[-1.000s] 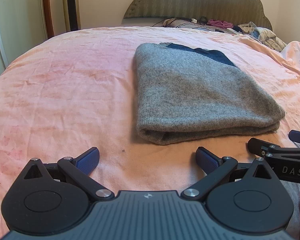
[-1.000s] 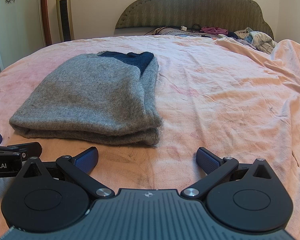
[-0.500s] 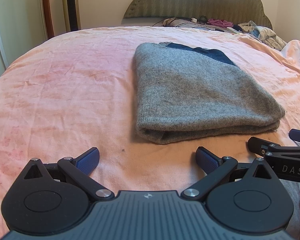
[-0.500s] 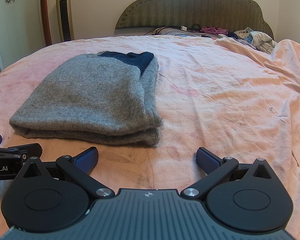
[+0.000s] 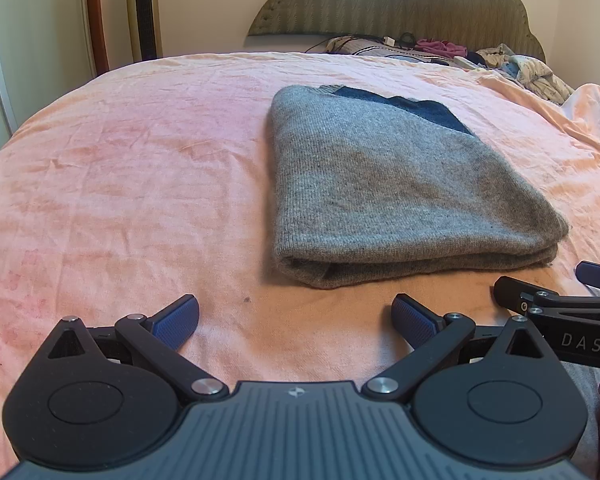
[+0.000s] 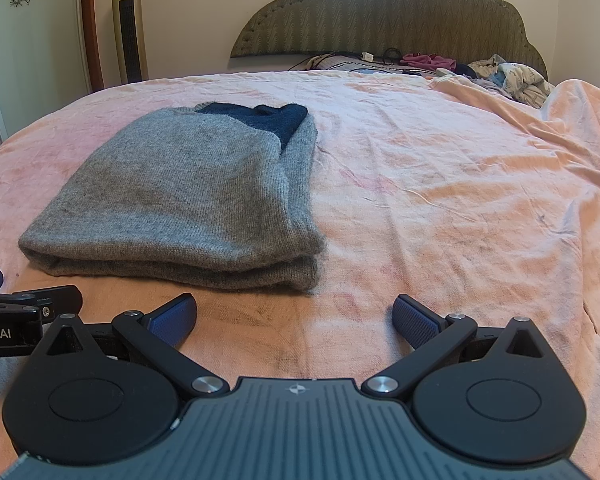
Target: Fold small clothes
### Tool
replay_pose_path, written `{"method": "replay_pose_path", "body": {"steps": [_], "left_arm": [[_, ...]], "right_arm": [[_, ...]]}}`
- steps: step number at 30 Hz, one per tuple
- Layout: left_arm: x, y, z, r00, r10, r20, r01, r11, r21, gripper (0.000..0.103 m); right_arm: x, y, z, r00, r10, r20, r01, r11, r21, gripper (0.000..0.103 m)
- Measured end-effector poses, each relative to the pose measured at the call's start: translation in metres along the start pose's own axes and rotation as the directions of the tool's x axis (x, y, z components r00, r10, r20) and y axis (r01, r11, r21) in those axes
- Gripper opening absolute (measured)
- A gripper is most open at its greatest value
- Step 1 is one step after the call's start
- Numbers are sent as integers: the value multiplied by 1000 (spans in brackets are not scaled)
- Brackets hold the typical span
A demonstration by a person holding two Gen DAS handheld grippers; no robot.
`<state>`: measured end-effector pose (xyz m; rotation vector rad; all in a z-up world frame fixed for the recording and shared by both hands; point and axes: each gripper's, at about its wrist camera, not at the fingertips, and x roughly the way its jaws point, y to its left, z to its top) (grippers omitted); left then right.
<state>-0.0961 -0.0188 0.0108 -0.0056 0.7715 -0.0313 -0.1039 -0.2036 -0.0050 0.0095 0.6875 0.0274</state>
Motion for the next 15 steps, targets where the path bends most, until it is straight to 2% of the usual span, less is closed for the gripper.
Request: {"method": "replay_pose_path", "body": {"steps": [5, 10, 13, 15], "left_arm": [[-2, 2, 0, 1000, -7, 11, 7, 1000, -13, 103], [-18, 12, 6, 997, 10, 80, -7, 999, -33, 103], [-25, 40, 24, 992, 44, 118, -38, 998, -50, 103], [-19, 70, 39, 986, 91, 136, -82, 994, -68, 103]], "right_arm": [[0, 0, 0, 1000, -1, -1, 1, 1000, -1, 103], [-4, -6, 5, 1000, 25, 5, -26, 1000, 17, 103], [-15, -35, 29, 996, 50, 72, -56, 995, 78, 103], [-19, -69, 51, 992, 6, 127, -23, 991, 133, 103]]}}
